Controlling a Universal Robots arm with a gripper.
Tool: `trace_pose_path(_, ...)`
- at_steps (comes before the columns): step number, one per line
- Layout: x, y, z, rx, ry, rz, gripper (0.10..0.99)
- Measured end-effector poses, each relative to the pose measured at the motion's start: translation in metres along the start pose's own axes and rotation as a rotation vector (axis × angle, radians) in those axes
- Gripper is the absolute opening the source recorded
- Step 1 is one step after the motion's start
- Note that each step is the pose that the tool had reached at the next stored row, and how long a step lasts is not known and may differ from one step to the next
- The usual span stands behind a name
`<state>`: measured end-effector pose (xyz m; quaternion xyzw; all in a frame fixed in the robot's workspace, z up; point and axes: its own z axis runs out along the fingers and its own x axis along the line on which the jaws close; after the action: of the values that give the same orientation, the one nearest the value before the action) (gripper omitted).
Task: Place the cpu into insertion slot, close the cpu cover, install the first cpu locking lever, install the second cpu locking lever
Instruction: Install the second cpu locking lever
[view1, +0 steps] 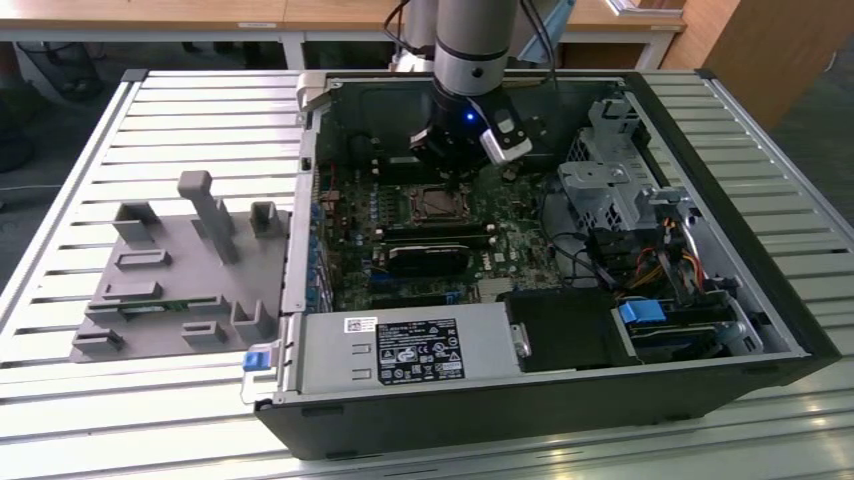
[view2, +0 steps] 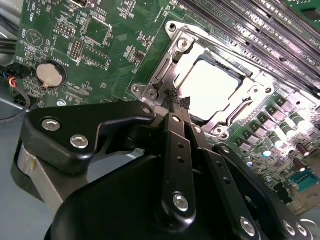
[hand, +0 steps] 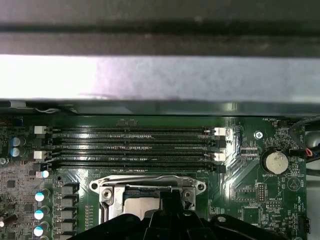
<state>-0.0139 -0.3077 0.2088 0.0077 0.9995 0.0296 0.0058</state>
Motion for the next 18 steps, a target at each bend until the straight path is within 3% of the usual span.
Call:
trace_pose_path(4,-0.0001,0.0002,-0.0041,0.0,0.0,0.0,0.106)
trace_pose_path(11,-0.0003,0.0001,-0.0192,0.0,0.0,0.0,0.106)
trace_pose_path(18,-0.0005,-0.0178,-0.0206,0.0,0.0,0.0,0.106)
